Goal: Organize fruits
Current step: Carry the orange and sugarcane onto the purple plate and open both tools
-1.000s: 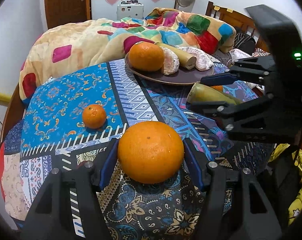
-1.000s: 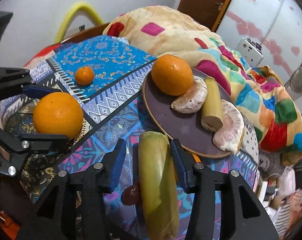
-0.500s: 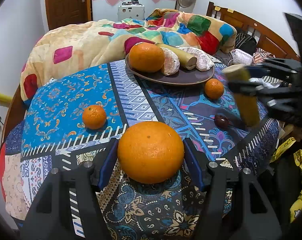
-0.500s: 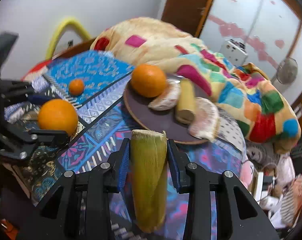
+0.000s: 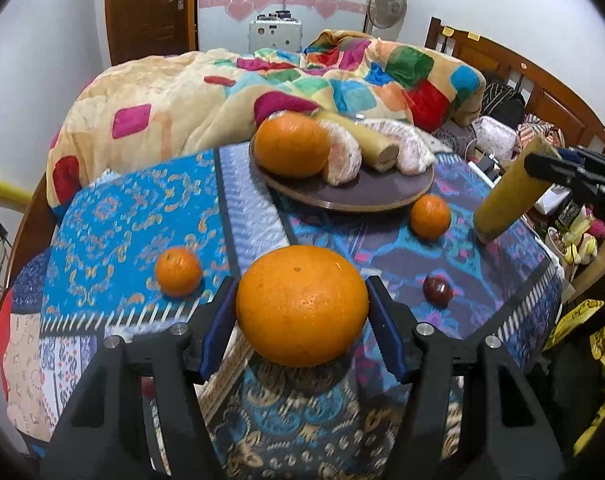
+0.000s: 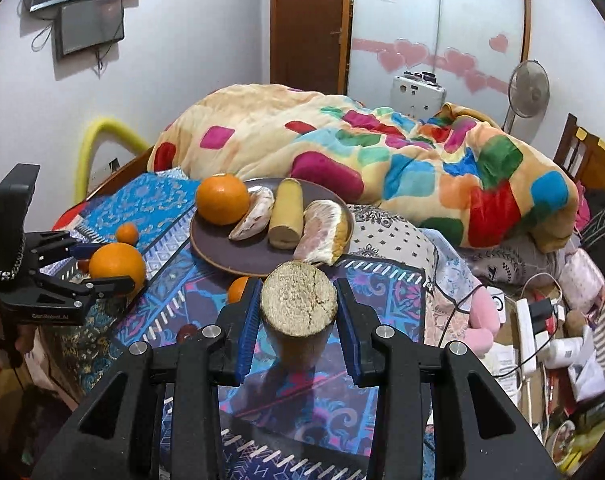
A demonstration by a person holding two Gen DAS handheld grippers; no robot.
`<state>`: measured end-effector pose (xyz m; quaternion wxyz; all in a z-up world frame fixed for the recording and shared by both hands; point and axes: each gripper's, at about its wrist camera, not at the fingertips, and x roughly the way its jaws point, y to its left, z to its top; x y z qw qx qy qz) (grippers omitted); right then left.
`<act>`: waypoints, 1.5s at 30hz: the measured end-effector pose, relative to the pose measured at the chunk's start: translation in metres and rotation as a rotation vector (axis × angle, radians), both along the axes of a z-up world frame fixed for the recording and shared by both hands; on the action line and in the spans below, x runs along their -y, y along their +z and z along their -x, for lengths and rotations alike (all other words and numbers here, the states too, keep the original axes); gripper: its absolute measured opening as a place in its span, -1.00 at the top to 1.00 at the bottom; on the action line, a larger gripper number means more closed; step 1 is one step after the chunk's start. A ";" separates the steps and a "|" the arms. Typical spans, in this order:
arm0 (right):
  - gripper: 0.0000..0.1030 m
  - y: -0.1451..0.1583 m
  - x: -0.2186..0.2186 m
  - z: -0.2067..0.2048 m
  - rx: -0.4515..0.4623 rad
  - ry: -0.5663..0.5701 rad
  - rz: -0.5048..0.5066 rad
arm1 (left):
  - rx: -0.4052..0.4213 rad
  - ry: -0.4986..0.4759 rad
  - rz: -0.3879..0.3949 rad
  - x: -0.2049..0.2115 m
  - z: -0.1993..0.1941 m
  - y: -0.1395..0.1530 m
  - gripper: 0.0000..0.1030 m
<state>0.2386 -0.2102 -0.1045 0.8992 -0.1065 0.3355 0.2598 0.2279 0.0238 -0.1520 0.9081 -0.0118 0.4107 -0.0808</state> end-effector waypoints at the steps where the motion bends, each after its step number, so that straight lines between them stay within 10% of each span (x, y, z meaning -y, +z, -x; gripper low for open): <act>1: 0.36 0.001 0.000 -0.001 0.006 0.000 0.000 | 0.011 -0.003 -0.002 0.002 -0.003 0.003 -0.22; 24: 0.36 0.019 -0.041 -0.041 0.071 0.072 -0.035 | 0.050 -0.024 0.022 0.031 -0.082 0.004 -0.22; 45: 0.30 -0.003 -0.091 -0.085 -0.023 0.072 0.010 | 0.041 -0.013 0.045 0.023 -0.069 0.002 -0.55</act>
